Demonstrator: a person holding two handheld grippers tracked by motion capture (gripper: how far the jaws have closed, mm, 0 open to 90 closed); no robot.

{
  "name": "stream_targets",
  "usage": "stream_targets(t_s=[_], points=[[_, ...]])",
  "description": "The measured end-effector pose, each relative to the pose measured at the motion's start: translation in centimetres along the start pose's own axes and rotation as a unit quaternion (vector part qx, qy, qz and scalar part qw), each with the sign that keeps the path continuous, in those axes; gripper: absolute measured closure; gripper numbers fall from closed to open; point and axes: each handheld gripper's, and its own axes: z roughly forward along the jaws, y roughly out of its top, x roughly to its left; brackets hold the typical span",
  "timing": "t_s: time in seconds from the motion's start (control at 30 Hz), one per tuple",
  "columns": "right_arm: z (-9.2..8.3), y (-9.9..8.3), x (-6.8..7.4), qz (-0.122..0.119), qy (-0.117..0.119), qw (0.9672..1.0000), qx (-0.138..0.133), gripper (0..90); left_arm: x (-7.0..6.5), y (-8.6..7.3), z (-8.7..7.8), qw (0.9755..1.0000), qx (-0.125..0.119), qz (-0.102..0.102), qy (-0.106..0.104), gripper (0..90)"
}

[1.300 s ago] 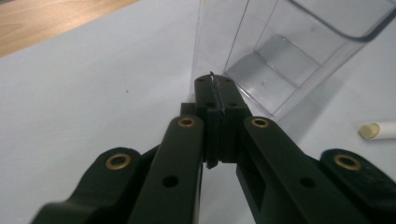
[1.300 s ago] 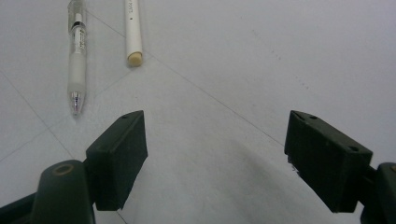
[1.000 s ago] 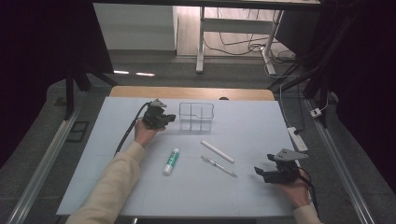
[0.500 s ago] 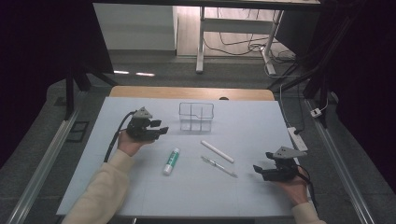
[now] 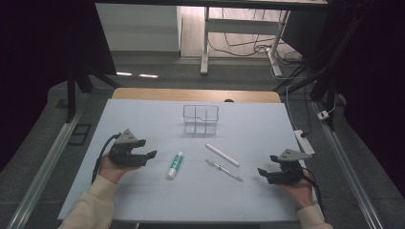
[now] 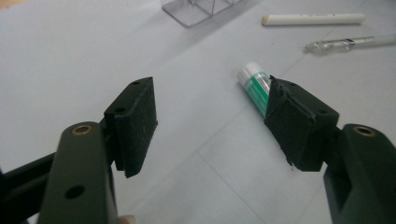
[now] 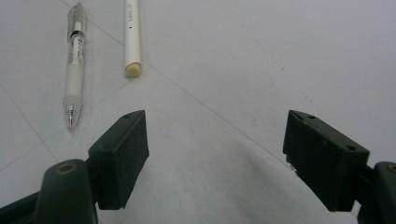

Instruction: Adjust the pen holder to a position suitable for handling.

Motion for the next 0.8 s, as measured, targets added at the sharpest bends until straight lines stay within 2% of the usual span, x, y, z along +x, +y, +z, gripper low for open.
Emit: stream_targets(t_s=[0.2, 0.47, 0.8], points=[[0.0, 0.0, 0.0, 0.000, 0.000, 1.0000, -0.001, 22.0, -0.9, -1.7, -1.0, 1.0000, 0.002, -0.002, -0.002, 33.0], [0.1, 0.0, 0.0, -0.001, 0.003, 1.0000, 0.002, 22.7, -1.6, -2.9, -2.0, 1.0000, -0.003, -0.003, -0.004, 32.1], [0.0, 0.0, 0.1, -0.004, 0.006, 1.0000, 0.001, 23.7, -1.1, -3.5, -2.2, 1.0000, -0.004, -0.008, -0.001, 31.3]])
